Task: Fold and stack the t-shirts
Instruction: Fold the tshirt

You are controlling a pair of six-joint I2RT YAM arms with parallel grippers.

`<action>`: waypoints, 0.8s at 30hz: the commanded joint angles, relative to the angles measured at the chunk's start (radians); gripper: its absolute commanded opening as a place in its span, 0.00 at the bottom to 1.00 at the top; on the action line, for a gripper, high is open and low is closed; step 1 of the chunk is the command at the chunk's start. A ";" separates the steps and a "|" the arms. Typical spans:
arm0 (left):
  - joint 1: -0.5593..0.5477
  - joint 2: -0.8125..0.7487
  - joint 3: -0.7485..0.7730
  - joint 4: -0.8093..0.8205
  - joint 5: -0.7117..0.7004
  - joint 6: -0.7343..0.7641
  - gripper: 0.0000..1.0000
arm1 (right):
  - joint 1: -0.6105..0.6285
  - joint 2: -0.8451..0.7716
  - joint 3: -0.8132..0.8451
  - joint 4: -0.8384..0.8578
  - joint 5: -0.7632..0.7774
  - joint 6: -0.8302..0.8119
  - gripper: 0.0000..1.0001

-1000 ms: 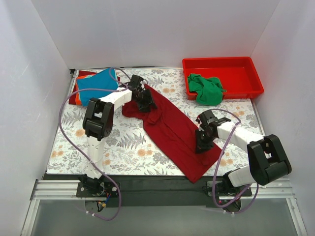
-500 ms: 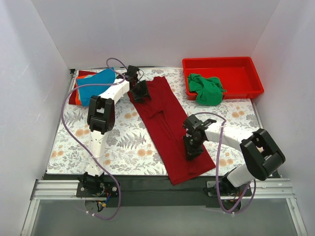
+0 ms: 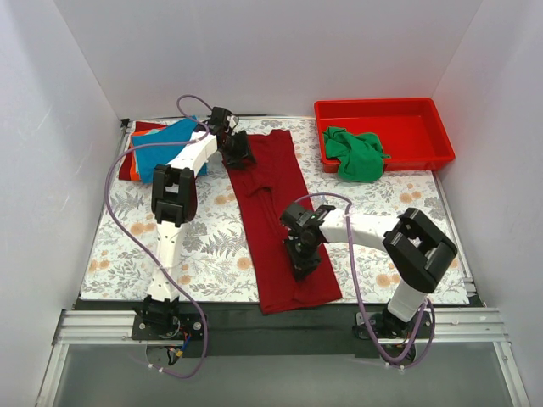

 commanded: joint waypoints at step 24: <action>0.067 0.165 0.140 0.272 0.036 0.101 0.53 | 0.084 0.196 0.335 0.005 -0.010 0.067 0.33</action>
